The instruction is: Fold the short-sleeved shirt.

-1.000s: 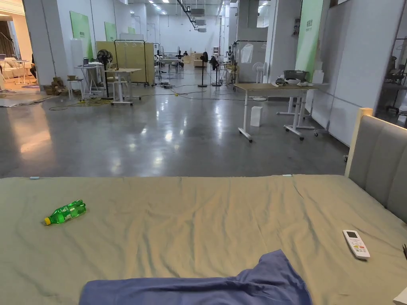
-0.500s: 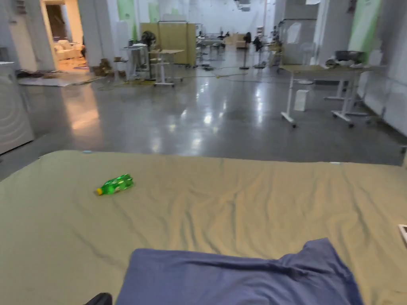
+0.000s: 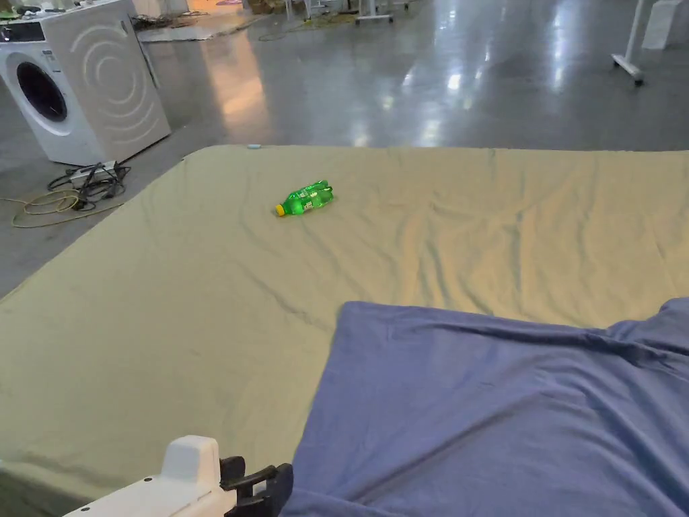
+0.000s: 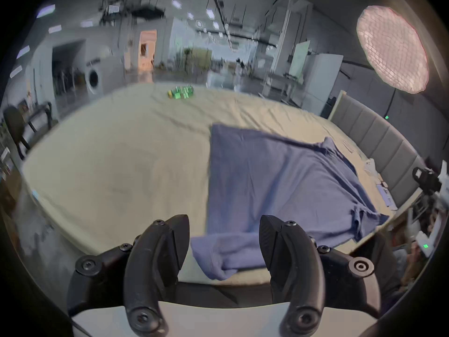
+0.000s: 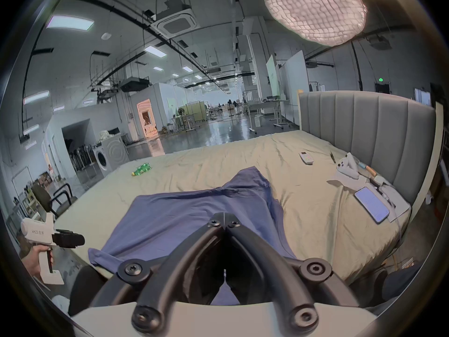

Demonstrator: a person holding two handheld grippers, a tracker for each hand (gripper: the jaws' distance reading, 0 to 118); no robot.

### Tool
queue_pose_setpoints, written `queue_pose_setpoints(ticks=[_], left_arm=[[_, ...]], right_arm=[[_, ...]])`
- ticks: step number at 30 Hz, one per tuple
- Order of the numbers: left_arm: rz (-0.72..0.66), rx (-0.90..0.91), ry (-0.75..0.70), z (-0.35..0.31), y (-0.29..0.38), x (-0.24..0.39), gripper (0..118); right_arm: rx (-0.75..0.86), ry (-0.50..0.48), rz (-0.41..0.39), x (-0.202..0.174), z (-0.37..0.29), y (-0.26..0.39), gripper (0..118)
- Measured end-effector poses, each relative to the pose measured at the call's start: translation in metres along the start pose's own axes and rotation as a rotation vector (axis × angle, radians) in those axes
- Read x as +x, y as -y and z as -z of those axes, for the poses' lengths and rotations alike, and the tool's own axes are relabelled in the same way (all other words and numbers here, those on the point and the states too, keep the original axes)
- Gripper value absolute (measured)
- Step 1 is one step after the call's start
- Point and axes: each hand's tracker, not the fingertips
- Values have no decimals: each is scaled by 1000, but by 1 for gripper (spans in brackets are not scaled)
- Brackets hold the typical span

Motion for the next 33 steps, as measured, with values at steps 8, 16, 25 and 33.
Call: queue_pose_setpoints(ticks=[8, 16, 25, 33], left_arm=[[-79, -194, 30, 50, 18, -36, 29], [8, -223, 50, 54, 23, -16, 11], [233, -300, -28, 72, 25, 5, 11], [250, -313, -56, 65, 21, 26, 11]], right_arm=[[-33, 24, -30, -2, -1, 5, 0], [-44, 41, -42, 4, -7, 8, 0], [-177, 255, -133, 69, 10, 29, 58], [-396, 88, -308, 114, 51, 86, 64]])
